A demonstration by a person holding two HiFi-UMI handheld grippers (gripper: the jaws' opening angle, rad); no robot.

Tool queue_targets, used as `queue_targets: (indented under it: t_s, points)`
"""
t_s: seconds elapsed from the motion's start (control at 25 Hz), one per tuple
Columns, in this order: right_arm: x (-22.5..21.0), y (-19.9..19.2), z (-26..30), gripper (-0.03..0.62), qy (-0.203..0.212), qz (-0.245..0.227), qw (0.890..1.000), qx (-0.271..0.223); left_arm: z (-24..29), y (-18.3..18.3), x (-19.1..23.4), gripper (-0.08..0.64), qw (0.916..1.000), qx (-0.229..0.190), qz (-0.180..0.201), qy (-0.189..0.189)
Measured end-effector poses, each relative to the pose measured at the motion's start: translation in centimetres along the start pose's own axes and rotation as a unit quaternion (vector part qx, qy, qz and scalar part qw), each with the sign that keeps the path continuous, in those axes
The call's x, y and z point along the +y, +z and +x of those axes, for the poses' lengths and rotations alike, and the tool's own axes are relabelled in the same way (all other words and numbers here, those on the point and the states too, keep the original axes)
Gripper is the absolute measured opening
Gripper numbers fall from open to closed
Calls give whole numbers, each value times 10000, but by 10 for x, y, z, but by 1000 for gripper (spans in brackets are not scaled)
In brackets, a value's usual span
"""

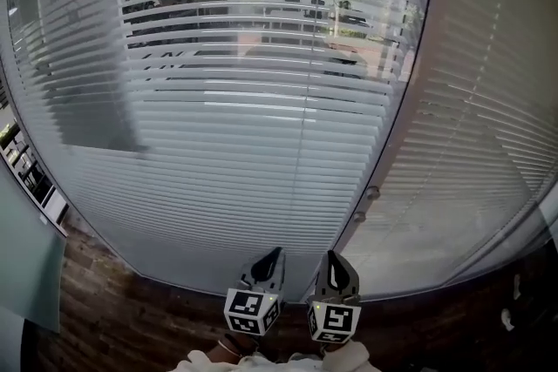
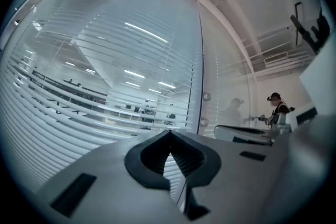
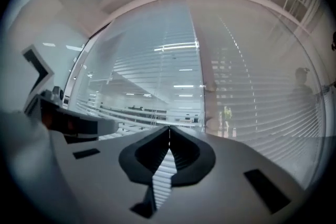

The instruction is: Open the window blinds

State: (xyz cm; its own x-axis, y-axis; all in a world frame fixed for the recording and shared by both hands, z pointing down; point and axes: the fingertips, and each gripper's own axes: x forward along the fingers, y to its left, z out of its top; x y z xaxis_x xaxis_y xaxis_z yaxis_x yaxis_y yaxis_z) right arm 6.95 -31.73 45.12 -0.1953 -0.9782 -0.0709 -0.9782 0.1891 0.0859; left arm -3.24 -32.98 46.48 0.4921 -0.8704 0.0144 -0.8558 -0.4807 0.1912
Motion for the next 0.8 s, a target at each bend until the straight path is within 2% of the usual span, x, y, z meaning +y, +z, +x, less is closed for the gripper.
queue_targets:
  t_s: [0.08,0.2,0.8]
  points:
    - [8,-14,-1,11,164,92,9997,166,-4,-10,2,-3,9999,133,-1,-3]
    - [12,-14,1,11,243,136,9995,166,-5,-10,3,-3,9999,137,36,-11]
    - [4,-7,9,11,154,160,9997,89,5,-7,-7,-3,9999,60,3,-113]
